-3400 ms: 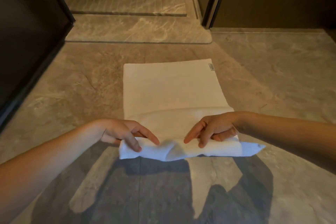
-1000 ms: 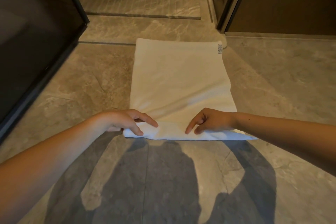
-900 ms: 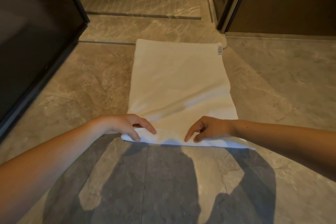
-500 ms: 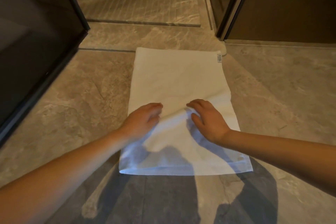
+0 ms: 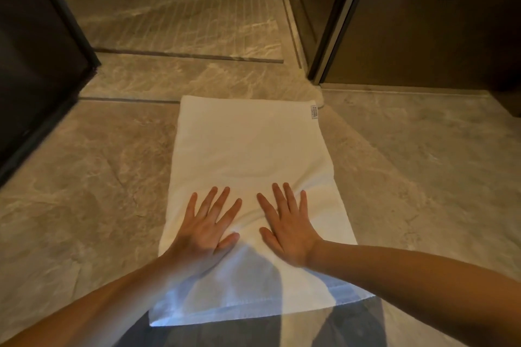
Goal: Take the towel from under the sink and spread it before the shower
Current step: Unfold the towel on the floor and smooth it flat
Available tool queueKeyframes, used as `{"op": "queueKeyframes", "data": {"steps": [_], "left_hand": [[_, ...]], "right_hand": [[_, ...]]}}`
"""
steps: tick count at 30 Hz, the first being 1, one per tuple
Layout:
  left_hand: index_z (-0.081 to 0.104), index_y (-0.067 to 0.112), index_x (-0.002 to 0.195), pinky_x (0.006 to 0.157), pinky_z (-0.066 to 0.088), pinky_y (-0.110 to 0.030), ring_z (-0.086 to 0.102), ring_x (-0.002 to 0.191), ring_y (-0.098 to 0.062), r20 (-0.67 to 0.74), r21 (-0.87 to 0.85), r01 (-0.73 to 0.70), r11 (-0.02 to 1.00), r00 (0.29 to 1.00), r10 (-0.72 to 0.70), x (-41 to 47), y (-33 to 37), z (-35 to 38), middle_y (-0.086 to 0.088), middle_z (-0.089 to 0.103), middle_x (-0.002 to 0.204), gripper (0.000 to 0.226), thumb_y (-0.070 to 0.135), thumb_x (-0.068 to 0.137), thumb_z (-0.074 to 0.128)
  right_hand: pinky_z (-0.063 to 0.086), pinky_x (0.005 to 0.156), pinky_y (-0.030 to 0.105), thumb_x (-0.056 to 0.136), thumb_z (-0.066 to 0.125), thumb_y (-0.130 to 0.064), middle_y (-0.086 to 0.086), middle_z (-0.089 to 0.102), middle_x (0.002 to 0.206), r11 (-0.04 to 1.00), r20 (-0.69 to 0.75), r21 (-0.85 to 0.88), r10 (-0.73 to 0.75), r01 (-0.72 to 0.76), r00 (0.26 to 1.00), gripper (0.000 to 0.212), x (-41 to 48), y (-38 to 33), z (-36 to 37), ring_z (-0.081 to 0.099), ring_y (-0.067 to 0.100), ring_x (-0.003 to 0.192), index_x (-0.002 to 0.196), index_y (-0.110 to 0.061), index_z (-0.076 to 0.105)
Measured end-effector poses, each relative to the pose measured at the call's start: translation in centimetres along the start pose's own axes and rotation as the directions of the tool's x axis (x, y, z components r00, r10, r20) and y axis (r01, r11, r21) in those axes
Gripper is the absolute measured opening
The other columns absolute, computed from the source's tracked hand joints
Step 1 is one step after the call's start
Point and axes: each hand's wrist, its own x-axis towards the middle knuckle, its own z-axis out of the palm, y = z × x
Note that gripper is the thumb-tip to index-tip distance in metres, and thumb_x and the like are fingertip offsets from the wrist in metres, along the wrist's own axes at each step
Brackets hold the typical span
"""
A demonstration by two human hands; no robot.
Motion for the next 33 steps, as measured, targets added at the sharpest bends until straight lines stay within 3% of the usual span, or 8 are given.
{"op": "queueKeyframes", "data": {"steps": [6, 11, 19, 23, 25, 27, 30, 33], "left_hand": [[0.023, 0.028, 0.153, 0.115, 0.011, -0.059, 0.017, 0.147, -0.034, 0.018, -0.025, -0.019, 1.0, 1.0, 0.019, -0.9, 3.0, 0.0, -0.009, 0.022, 0.16, 0.064, 0.06, 0.097, 0.024], [0.037, 0.021, 0.148, 0.11, 0.017, -0.058, 0.034, 0.139, -0.042, 0.02, 0.031, -0.058, 0.998, 0.998, 0.057, -0.5, 5.2, -0.3, -0.017, 0.035, 0.154, 0.068, 0.058, 0.092, 0.032], [0.056, 0.009, 0.135, 0.096, 0.044, -0.064, 0.05, 0.123, -0.052, 0.136, 0.106, -0.146, 0.984, 0.982, 0.131, 2.8, 10.2, -1.8, -0.029, 0.049, 0.139, 0.07, 0.053, 0.083, 0.037], [0.063, 0.007, 0.128, 0.088, 0.049, -0.061, 0.057, 0.113, -0.052, 0.174, 0.147, -0.175, 0.974, 0.973, 0.149, 3.1, 11.2, -2.5, -0.031, 0.057, 0.13, 0.071, 0.054, 0.081, 0.037], [0.07, 0.007, 0.118, 0.077, 0.055, -0.053, 0.065, 0.1, -0.049, 0.171, 0.15, -0.193, 0.97, 0.971, 0.167, 4.0, 11.0, -3.4, -0.028, 0.065, 0.118, 0.068, 0.053, 0.08, 0.036], [0.07, 0.006, 0.114, 0.072, 0.057, -0.042, 0.067, 0.09, -0.041, 0.14, 0.113, -0.26, 0.959, 0.96, 0.244, 5.8, 11.1, -4.6, -0.022, 0.068, 0.112, 0.061, 0.048, 0.086, 0.036], [0.047, 0.013, 0.139, 0.091, 0.045, -0.038, 0.053, 0.112, -0.029, 0.101, -0.055, -0.371, 0.927, 0.922, 0.374, 9.7, 12.1, -5.8, -0.008, 0.051, 0.134, 0.048, 0.037, 0.098, 0.04], [0.042, 0.02, 0.142, 0.096, 0.04, -0.035, 0.047, 0.117, -0.022, 0.096, -0.307, -0.342, 0.888, 0.917, 0.386, 14.0, 14.7, -6.0, -0.002, 0.048, 0.134, 0.047, 0.031, 0.097, 0.049]], "right_hand": [[0.004, 0.11, 0.071, 0.096, 0.014, -0.053, 0.025, 0.001, 0.16, 1.0, 0.0, -0.013, 0.003, -0.003, 1.0, 0.07, -2.9, 0.6, 0.5, -0.004, 0.049, 0.145, 0.157, -0.019, 0.005], [-0.003, 0.112, 0.067, 0.095, 0.009, -0.056, 0.021, -0.012, 0.161, 0.998, 0.044, -0.053, 0.015, -0.013, 0.999, 0.071, -4.5, 2.0, 0.3, -0.015, 0.045, 0.145, 0.155, -0.024, -0.011], [-0.003, 0.112, 0.068, 0.099, 0.015, -0.054, 0.02, -0.02, 0.16, 0.991, 0.108, -0.028, 0.13, -0.128, 0.986, 0.069, -8.0, 5.0, 0.4, -0.022, 0.044, 0.144, 0.152, -0.027, -0.018], [0.003, 0.116, 0.058, 0.102, 0.027, -0.048, 0.013, -0.001, 0.163, 0.984, 0.053, 0.157, 0.076, -0.084, 0.996, 0.063, -9.1, 6.7, -0.8, -0.006, 0.033, 0.149, 0.156, -0.028, 0.001], [0.02, 0.116, 0.048, 0.102, 0.039, -0.037, 0.013, 0.024, 0.157, 0.937, -0.073, 0.322, 0.165, -0.134, 0.983, 0.058, -9.9, 8.1, -1.7, 0.021, 0.031, 0.144, 0.154, -0.02, 0.02], [0.033, 0.107, 0.042, 0.098, 0.049, -0.028, 0.013, 0.039, 0.145, 0.855, -0.177, 0.438, 0.385, -0.278, 0.906, 0.056, -10.7, 10.0, -2.1, 0.039, 0.031, 0.131, 0.149, -0.014, 0.031], [0.034, 0.106, 0.039, 0.096, 0.055, -0.03, 0.014, 0.042, 0.14, 0.698, -0.058, 0.48, 0.629, -0.531, 0.775, 0.061, -11.4, 12.8, -2.3, 0.04, 0.03, 0.128, 0.149, -0.011, 0.03], [0.039, 0.102, 0.041, 0.095, 0.059, -0.031, 0.015, 0.049, 0.136, 0.647, 0.067, 0.504, 0.631, -0.572, 0.773, 0.064, -11.6, 14.5, -2.4, 0.046, 0.029, 0.123, 0.147, -0.008, 0.031]]}}
